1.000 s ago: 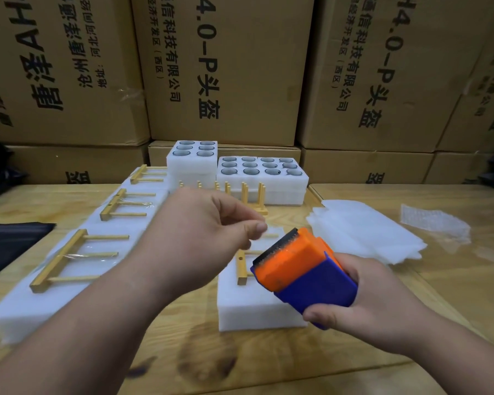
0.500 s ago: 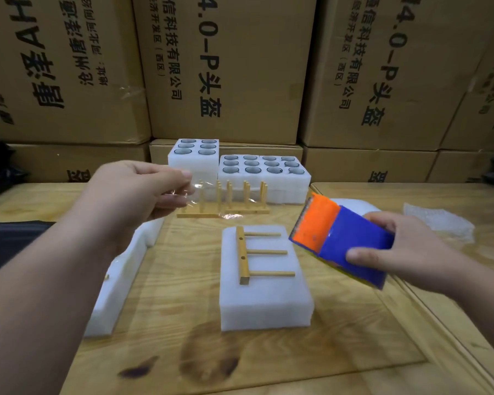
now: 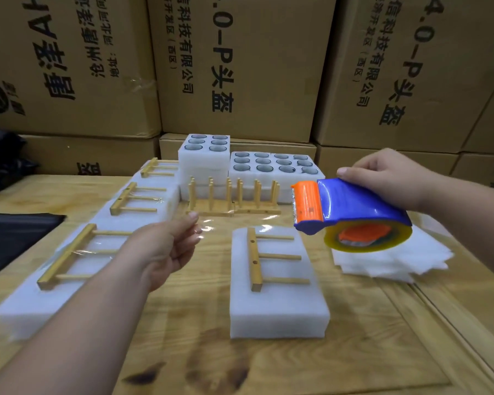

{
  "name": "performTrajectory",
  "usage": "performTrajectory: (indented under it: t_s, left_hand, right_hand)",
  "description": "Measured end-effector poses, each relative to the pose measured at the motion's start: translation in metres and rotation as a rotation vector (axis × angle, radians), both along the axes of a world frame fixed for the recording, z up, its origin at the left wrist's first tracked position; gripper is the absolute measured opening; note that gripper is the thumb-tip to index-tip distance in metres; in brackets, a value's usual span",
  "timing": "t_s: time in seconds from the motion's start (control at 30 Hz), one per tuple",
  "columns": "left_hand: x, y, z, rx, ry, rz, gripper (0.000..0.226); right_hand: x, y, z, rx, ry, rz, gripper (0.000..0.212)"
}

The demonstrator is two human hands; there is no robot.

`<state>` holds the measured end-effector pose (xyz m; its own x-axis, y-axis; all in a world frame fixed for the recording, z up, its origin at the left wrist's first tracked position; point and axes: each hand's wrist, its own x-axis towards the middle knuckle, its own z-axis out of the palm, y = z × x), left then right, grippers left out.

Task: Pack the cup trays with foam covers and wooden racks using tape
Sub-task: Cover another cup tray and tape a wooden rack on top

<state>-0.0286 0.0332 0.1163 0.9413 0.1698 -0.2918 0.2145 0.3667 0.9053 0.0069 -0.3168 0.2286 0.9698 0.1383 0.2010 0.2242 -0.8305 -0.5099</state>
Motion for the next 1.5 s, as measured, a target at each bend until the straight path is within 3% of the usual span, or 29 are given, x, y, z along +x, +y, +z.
performTrajectory:
  t_s: [0.53,1.1,1.37,1.5]
  left_hand:
    - [0.016,-0.014,-0.06,-0.103,0.23,-0.035,0.011]
    - [0.024,-0.032,-0.085,0.079,0.226,0.035,0.013]
    - [0.02,-0.042,-0.091,0.391,0.147,0.067,0.03]
    - [0.016,-0.046,-0.089,0.614,0.123,0.042,0.025]
  right_hand:
    - [0.04,0.025,0.01,-0.224,0.039,0.07,0.051]
    - [0.045,0.024,0.0,-0.304,0.089,0.082,0.047]
    - [0.046,0.023,-0.005,-0.311,0.1,0.079,0.046]
    - [0.046,0.023,-0.008,-0.313,0.104,0.071,0.048]
